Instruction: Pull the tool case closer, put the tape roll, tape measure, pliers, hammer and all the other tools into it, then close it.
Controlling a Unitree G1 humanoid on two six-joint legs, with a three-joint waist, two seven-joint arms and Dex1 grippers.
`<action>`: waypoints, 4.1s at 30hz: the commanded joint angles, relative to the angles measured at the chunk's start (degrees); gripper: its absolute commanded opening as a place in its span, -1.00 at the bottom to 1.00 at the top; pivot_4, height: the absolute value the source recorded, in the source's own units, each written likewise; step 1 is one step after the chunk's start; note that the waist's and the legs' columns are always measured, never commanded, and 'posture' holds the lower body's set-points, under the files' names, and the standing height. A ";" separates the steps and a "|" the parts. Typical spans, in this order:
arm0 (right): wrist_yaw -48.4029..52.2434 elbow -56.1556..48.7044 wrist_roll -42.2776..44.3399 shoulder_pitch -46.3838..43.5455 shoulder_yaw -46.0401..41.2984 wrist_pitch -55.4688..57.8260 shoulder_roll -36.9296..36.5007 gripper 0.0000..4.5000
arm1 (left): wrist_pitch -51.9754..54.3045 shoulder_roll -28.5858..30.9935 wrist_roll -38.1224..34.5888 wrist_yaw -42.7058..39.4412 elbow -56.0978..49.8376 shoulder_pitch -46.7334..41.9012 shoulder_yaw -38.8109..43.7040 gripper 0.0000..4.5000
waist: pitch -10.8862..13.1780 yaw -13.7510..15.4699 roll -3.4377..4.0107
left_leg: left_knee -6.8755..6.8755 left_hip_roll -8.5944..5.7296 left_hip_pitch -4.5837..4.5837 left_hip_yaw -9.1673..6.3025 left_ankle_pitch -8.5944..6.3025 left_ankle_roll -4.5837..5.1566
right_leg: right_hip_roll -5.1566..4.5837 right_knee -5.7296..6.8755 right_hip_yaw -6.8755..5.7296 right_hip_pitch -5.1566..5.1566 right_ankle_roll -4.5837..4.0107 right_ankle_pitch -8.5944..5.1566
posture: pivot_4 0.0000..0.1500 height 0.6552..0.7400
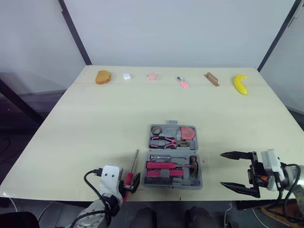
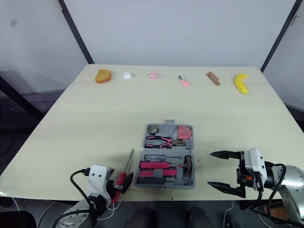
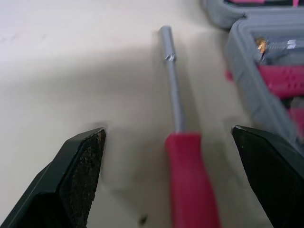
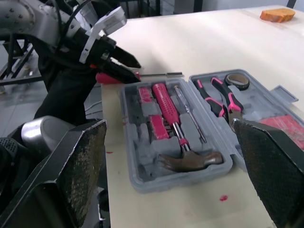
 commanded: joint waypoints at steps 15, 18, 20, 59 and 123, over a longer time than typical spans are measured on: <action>-0.86 -1.68 0.27 -3.64 2.19 -0.47 -0.07 1.00 | -5.99 -2.34 2.28 1.35 2.15 2.61 -0.47 -0.77 | -0.02 -0.26 0.04 | 0.01 0.00 0.07 0.10 0.00 0.00 | -0.01 -0.05 0.09 0.05 0.01 0.01 | 1.00 1.00; -1.30 -2.45 1.10 -4.45 2.58 0.57 0.05 1.00 | -6.96 -0.94 1.70 -0.15 2.61 1.84 0.68 -0.77 | -0.02 -0.21 0.05 | 0.00 0.00 0.07 0.08 0.00 0.00 | -0.01 -0.05 0.08 0.05 0.01 0.01 | 1.00 1.00; -1.61 -3.47 2.30 -5.51 3.08 1.93 0.33 1.00 | -8.24 2.29 -0.21 -4.31 3.53 0.62 3.44 -0.77 | -0.02 -0.15 0.05 | 0.00 0.00 0.07 0.04 0.00 0.00 | 0.01 -0.04 0.04 0.05 0.01 0.00 | 1.00 1.00; -6.97 -6.37 2.69 -4.05 0.81 4.06 -0.03 1.00 | -10.93 33.50 -11.51 -56.40 10.58 -28.49 -6.54 -0.77 | 0.07 0.06 0.00 | 0.07 0.06 0.02 -0.06 0.01 -0.01 | 0.07 0.14 -0.18 0.05 -0.04 0.00 | 1.00 1.00; -1.92 -1.98 -1.07 2.66 -2.33 -0.47 -3.43 1.00 | 10.79 19.25 10.41 -57.95 18.04 -57.28 -41.64 -0.77 | 0.08 0.37 -0.02 | 0.39 0.02 -0.14 -0.08 0.01 0.00 | 0.16 0.18 -0.26 0.11 -0.02 -0.01 | 1.00 1.00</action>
